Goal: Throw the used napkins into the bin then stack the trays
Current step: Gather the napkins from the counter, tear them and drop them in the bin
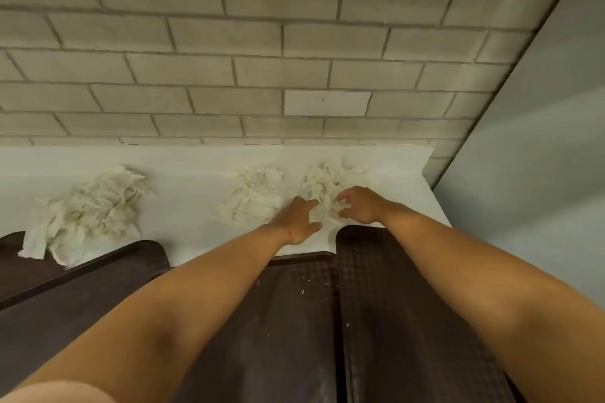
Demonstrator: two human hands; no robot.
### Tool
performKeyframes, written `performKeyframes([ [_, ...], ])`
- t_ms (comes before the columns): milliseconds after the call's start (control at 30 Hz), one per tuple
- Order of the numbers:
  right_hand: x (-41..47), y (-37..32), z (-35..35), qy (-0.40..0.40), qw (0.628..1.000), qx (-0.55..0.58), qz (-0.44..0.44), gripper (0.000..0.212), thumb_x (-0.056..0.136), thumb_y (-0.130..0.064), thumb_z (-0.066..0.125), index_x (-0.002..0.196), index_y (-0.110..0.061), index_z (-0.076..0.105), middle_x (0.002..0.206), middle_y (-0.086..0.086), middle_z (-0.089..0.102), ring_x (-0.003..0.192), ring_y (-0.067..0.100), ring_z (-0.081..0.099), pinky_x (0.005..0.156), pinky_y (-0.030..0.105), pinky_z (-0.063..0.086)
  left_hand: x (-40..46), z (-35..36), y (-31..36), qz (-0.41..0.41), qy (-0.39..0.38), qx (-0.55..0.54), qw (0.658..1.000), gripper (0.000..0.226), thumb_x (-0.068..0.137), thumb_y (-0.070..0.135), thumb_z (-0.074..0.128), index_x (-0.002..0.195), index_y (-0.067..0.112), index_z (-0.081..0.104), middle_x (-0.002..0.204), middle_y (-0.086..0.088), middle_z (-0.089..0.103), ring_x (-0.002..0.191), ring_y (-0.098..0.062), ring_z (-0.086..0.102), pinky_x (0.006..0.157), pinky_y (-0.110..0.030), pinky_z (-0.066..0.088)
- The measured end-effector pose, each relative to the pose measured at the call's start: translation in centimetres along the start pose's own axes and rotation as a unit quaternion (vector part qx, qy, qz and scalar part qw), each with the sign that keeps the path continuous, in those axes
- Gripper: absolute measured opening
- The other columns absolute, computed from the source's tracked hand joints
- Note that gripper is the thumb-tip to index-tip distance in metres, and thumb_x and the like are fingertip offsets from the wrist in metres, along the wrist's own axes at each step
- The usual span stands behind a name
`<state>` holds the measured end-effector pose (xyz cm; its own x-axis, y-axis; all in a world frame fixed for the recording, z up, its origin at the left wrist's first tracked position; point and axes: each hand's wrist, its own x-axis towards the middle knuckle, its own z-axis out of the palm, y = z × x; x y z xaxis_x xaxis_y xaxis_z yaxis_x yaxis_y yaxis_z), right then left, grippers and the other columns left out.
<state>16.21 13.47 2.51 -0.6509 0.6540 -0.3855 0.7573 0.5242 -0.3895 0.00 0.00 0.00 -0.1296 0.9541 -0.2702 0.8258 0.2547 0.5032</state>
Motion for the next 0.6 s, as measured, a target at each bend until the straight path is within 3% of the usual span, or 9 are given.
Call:
performKeyframes([
  [133,0.7,0.2,0.6,-0.017,0.999,-0.039,0.015,0.061,0.09,-0.036,0.073,0.144,-0.016,0.053,0.152,0.004,0.049,0.137,0.025,0.048,0.113,0.037,0.038,1.4,0.5,-0.3,-0.059,0.0,0.057,0.997,0.063,0.099,0.049,0.052,0.154,0.025,0.034,0.158,-0.012,0.026,0.14,-0.034,0.039,0.114,-0.039,0.037],
  [333,2.2,0.1,1.8,0.016,0.994,-0.101,0.04,0.057,0.084,-0.048,0.074,0.135,-0.027,0.061,0.137,-0.003,0.06,0.126,0.025,0.055,0.106,0.044,0.039,2.2,1.0,-1.3,-0.037,0.002,0.085,0.996,0.039,0.099,0.028,0.06,0.135,0.016,0.056,0.136,-0.008,0.043,0.119,-0.03,0.053,0.101,-0.035,0.046],
  [433,2.8,0.0,2.5,0.04,0.995,-0.083,0.037,0.048,0.086,-0.042,0.073,0.13,-0.025,0.066,0.133,-0.002,0.065,0.119,0.024,0.06,0.104,0.044,0.043,2.2,1.1,-1.8,-0.014,0.014,0.1,0.995,0.029,0.101,0.021,0.056,0.128,0.013,0.062,0.128,-0.009,0.051,0.117,-0.03,0.054,0.096,-0.032,0.045],
  [600,2.9,0.0,2.8,0.062,0.995,-0.07,0.021,0.037,0.089,-0.033,0.07,0.124,-0.021,0.07,0.131,-0.002,0.067,0.116,0.022,0.063,0.1,0.037,0.048,1.7,0.5,-1.7,0.004,0.05,0.079,0.996,0.03,0.102,0.024,0.052,0.127,0.014,0.065,0.129,-0.007,0.062,0.117,-0.026,0.058,0.097,-0.032,0.045],
])
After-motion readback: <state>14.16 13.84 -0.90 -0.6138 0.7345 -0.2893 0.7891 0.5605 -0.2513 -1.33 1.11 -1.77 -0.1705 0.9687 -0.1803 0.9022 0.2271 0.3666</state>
